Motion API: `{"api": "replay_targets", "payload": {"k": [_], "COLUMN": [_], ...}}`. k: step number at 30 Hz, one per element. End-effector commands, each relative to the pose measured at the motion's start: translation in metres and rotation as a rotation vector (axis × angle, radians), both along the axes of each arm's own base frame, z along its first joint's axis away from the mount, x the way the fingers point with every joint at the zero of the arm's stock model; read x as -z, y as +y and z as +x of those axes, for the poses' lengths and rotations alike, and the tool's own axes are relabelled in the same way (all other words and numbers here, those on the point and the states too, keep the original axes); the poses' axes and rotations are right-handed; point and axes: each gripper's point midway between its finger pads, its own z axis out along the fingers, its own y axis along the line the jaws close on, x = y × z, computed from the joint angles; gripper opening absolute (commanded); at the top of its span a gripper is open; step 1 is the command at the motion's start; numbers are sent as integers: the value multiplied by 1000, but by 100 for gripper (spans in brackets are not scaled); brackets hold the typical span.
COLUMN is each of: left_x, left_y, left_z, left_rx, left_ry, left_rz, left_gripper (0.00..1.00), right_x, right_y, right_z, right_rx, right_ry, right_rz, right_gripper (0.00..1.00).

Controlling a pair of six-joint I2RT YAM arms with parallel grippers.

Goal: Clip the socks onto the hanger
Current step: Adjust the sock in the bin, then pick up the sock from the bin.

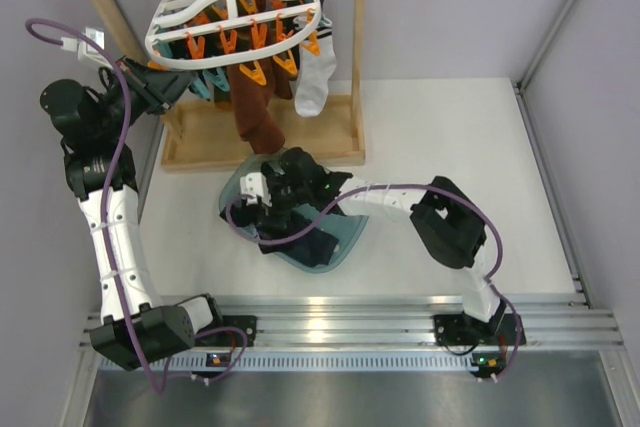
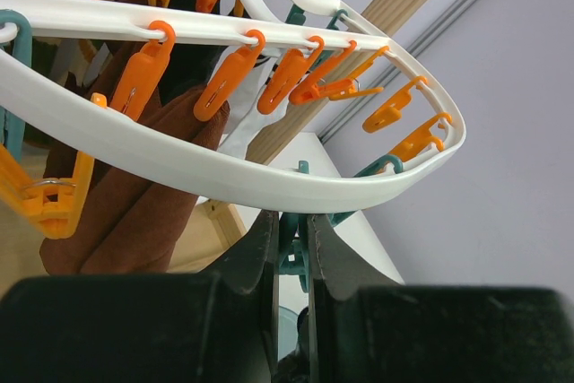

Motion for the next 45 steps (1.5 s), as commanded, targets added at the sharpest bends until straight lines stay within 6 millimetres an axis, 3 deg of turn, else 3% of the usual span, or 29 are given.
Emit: {"api": "replay_targets", "payload": {"k": [1, 4, 9, 16, 23, 28, 32, 33, 38, 40, 43, 45], "left_x": [-2, -4, -2, -2, -3, -3, -2, -2, -2, -3, -4, -3], "left_y": [0, -1, 0, 0, 1, 1, 2, 2, 2, 2, 1, 2], "left_z": [0, 0, 1, 1, 3, 3, 4, 4, 3, 3, 2, 3], "left_rx": [-4, -2, -5, -5, -5, -5, -8, -9, -12, -12, -11, -10], "left_ry": [2, 2, 8, 8, 6, 7, 12, 11, 12, 12, 10, 11], "left_rz": [2, 0, -4, 0, -2, -3, -4, -5, 0, 2, 3, 6], "left_gripper": [0, 0, 0, 0, 0, 0, 0, 0, 0, 0, 0, 0], "right_x": [-16, -10, -10, -23, -2, 6, 8, 0, 8, 5, -2, -22], "right_y": [12, 16, 32, 43, 45, 42, 52, 58, 70, 73, 72, 69], "right_z": [-32, -37, -27, -22, -30, -40, -33, -29, -17, -11, -7, -4], "right_rx": [-162, -203, -153, -112, -196, -264, -233, -216, -168, -138, -93, -49], "right_ry": [-210, -293, -343, -363, -375, -405, -429, -432, -439, -444, -413, -391], "right_rz": [62, 67, 116, 182, 146, 135, 146, 172, 169, 188, 201, 230], "right_gripper": [68, 72, 71, 68, 70, 78, 79, 79, 75, 70, 49, 32]}}
